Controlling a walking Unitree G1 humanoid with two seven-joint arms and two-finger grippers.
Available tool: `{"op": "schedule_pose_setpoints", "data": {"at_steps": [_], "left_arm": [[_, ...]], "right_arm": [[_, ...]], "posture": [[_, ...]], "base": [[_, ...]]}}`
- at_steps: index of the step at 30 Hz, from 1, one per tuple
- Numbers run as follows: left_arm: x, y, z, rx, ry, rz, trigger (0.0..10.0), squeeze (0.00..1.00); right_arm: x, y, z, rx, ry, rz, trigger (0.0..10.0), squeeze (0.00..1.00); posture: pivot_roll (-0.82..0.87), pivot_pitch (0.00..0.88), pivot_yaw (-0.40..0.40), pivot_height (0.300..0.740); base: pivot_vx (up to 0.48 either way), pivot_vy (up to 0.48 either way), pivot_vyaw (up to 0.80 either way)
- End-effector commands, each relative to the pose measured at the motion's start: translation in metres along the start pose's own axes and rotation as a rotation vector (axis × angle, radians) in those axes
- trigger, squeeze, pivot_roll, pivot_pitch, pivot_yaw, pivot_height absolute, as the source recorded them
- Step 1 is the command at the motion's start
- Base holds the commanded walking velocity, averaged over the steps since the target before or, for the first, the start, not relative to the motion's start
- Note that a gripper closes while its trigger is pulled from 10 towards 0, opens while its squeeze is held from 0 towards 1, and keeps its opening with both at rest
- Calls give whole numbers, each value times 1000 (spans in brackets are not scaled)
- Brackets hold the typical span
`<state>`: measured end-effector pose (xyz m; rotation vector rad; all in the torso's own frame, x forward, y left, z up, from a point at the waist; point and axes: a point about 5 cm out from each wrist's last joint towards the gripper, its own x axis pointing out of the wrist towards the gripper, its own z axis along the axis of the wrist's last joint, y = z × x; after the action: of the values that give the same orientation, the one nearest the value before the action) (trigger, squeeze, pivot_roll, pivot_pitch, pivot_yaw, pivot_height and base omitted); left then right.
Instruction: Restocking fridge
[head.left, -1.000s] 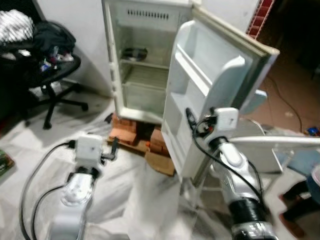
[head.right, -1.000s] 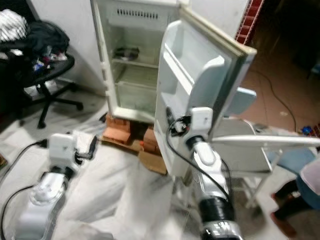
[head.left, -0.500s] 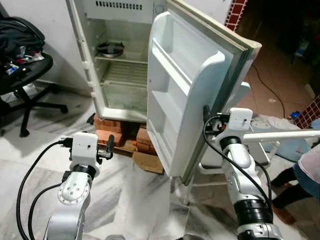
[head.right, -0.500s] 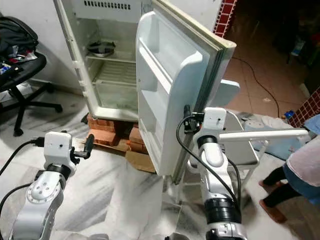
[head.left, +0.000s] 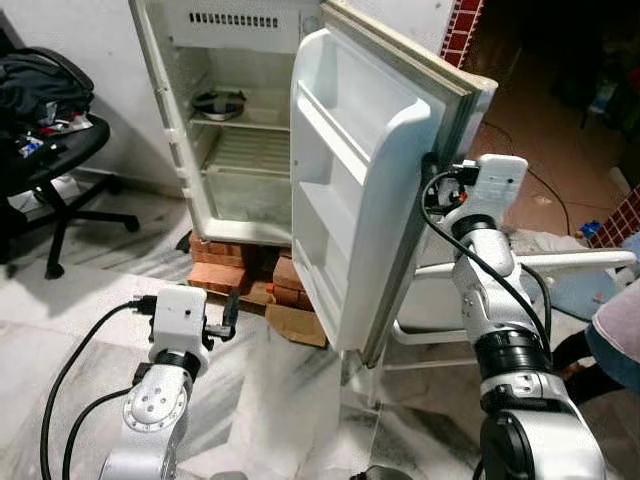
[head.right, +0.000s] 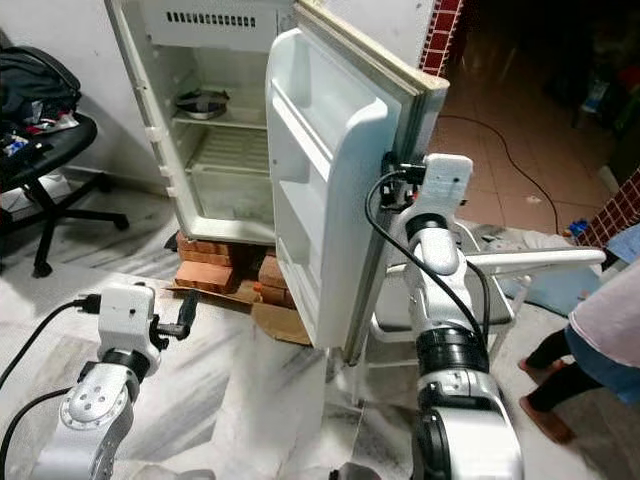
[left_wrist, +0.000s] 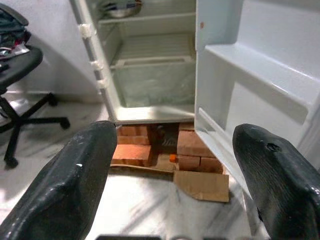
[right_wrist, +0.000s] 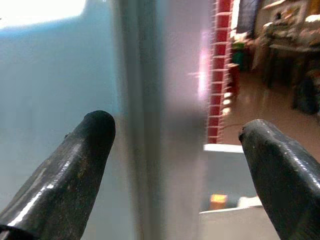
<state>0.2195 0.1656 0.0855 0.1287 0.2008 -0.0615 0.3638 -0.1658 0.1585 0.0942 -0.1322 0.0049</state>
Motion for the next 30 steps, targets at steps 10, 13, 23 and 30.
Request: {"op": "schedule_pose_setpoints", "data": {"at_steps": [10, 13, 23, 30], "left_arm": [[-5, -1, 4, -2, -7, -11, 10000, 0], [-5, 0, 4, -4, -3, -12, 10000, 0], [-2, 2, 2, -31, 16, -11, 10000, 0], [5, 5, 8, -5, -7, -4, 10000, 0]], "right_arm": [[-29, 80, 68, 674, -71, 958, 10000, 0], [-40, 70, 52, 585, -6, 964, 10000, 0], [-70, -7, -43, 121, 231, 248, 10000, 0], [-90, -5, -65, 98, 257, 130, 10000, 0]], "posture": [[170, 17, -46, 740], [160, 19, -45, 740], [141, 10, -35, 740], [141, 2, -32, 740]], "base": [[0, 0, 0], [0, 0, 0], [0, 48, 0], [0, 480, 0]]}}
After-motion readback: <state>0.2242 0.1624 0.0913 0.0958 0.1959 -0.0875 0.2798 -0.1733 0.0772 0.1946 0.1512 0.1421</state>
